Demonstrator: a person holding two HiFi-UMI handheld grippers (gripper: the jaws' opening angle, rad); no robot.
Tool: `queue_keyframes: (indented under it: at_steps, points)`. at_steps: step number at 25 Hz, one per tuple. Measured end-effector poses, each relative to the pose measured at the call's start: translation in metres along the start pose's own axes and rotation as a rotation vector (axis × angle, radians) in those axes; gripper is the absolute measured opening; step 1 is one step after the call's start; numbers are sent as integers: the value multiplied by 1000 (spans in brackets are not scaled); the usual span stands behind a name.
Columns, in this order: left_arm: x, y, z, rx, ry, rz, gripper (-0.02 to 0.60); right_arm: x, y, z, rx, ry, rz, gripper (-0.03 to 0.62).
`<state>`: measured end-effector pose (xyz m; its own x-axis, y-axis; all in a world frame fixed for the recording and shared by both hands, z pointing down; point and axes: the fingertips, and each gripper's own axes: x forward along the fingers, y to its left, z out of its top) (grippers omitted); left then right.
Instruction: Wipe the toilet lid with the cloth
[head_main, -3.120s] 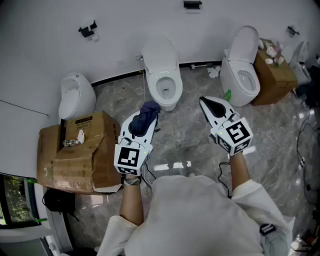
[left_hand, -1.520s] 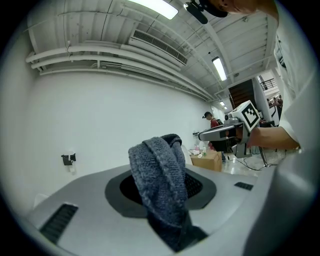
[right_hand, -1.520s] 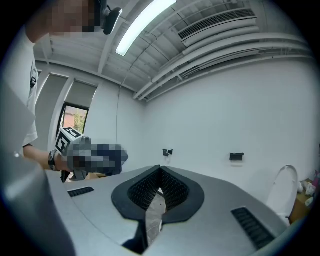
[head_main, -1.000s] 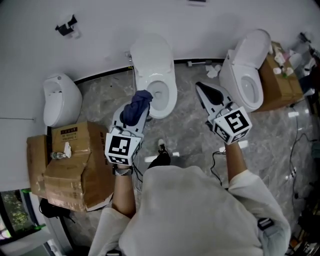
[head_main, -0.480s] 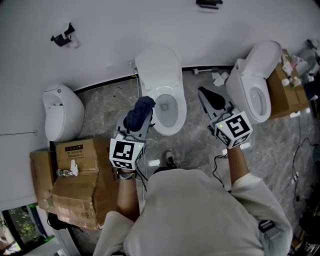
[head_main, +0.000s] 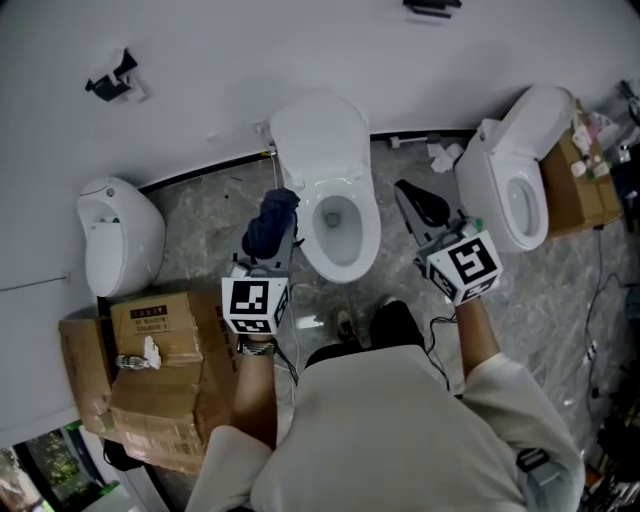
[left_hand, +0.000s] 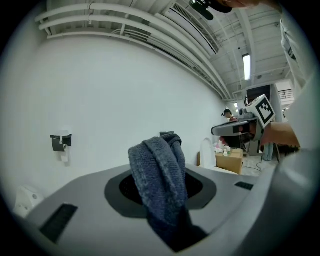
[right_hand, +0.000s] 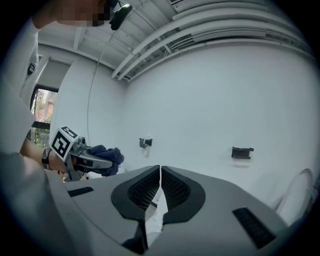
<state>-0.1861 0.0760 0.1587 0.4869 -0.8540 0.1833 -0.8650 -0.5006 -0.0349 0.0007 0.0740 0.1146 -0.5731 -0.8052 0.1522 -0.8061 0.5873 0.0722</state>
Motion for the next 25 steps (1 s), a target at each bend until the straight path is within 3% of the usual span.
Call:
queue_keyframes:
  at_steps: [9,17,25]
  points:
    - [63,22,-27,-104,17,-4,143,40,-33,-28,39,0,14,29]
    - [150,54,-62,-150,12,59,143,79,-82,-61,48,67,52,29]
    - [257,103,-122,-167,141,155,143,141,-143,-113,97,116,98,29]
